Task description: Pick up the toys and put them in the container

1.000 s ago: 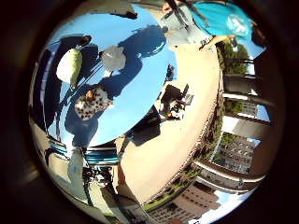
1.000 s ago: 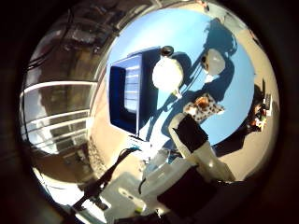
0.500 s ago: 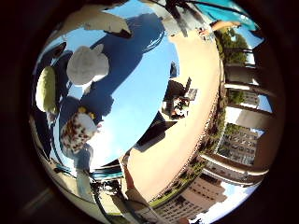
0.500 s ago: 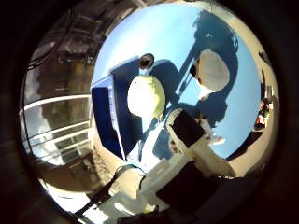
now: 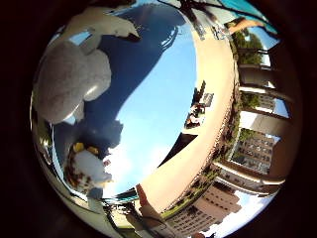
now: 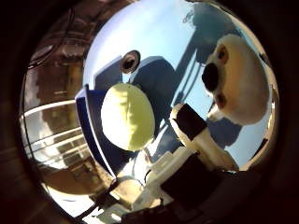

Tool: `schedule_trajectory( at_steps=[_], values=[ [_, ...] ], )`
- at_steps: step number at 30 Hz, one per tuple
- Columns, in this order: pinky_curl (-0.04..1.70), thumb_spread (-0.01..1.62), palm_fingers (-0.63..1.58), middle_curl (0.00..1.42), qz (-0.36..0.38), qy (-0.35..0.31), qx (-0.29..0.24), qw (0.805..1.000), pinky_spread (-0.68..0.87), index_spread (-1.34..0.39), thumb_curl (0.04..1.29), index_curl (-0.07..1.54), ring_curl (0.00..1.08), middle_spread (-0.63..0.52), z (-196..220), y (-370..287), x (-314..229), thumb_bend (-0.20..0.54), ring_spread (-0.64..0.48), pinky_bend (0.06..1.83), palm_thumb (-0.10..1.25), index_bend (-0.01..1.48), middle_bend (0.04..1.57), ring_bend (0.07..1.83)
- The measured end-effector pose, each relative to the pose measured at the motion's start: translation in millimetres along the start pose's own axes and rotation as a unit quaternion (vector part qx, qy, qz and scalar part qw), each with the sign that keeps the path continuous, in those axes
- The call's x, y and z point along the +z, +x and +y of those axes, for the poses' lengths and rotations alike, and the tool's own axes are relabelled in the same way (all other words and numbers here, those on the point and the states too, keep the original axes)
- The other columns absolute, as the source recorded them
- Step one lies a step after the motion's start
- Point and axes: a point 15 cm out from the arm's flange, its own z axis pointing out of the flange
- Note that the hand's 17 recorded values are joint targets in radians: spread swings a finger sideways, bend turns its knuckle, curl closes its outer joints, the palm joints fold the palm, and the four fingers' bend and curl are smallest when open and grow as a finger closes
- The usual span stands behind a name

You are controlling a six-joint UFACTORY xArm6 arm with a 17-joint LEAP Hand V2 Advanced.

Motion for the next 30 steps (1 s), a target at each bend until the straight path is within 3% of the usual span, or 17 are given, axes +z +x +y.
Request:
schedule_trajectory(
  at_steps=[5, 10, 16, 18, 22, 25, 30],
  values=[
    [0.25, 1.15, 0.26, 0.34, -0.002, -0.012, 0.002, 1.0, 0.52, -0.02, 0.33, 0.24, 0.35, 0.07, -1.8, -2.9, 16.4, -0.018, 0.28, 0.81, 0.66, 0.16, 0.19, 0.49],
    [0.26, 1.14, 0.54, 0.37, 0.017, -0.025, -0.006, 1.0, 0.48, -0.06, 0.36, 0.22, 0.39, -0.02, 0.9, 2.3, 24.1, -0.01, 0.21, 0.92, 0.74, 0.14, 0.26, 0.65],
    [0.32, 1.11, 0.85, 0.52, 0.037, -0.021, -0.009, 0.999, 0.39, -0.22, 0.42, 0.19, 0.53, -0.13, 2.4, 12.6, 14.2, -0.005, 0.1, 1.03, 0.86, 0.14, 0.56, 1.01],
    [0.36, 1.1, 0.97, 0.59, 0.039, -0.012, -0.006, 0.999, 0.36, -0.28, 0.43, 0.18, 0.58, -0.15, 1.6, 15.8, 7.5, -0.015, 0.07, 1.1, 0.88, 0.18, 0.69, 1.12],
    [0.45, 1.13, 1.18, 0.71, 0.048, 0.039, 0.003, 0.998, 0.31, -0.4, 0.43, 0.22, 0.64, -0.17, -15.5, 33.5, -9.1, -0.028, 0.02, 1.28, 0.85, 0.33, 0.88, 1.18],
    [0.51, 1.16, 1.2, 0.78, 0.067, 0.109, 0.017, 0.992, 0.27, -0.48, 0.42, 0.28, 0.68, -0.17, -30.4, 58.8, -46.1, -0.027, -0.01, 1.38, 0.83, 0.51, 0.98, 1.24],
    [0.58, 1.24, 1.12, 0.85, 0.07, 0.117, 0.034, 0.99, 0.23, -0.56, 0.41, 0.37, 0.72, -0.18, -11.6, 76.1, -76.4, -0.007, -0.04, 1.46, 0.87, 0.69, 1.09, 1.32]
  ],
)
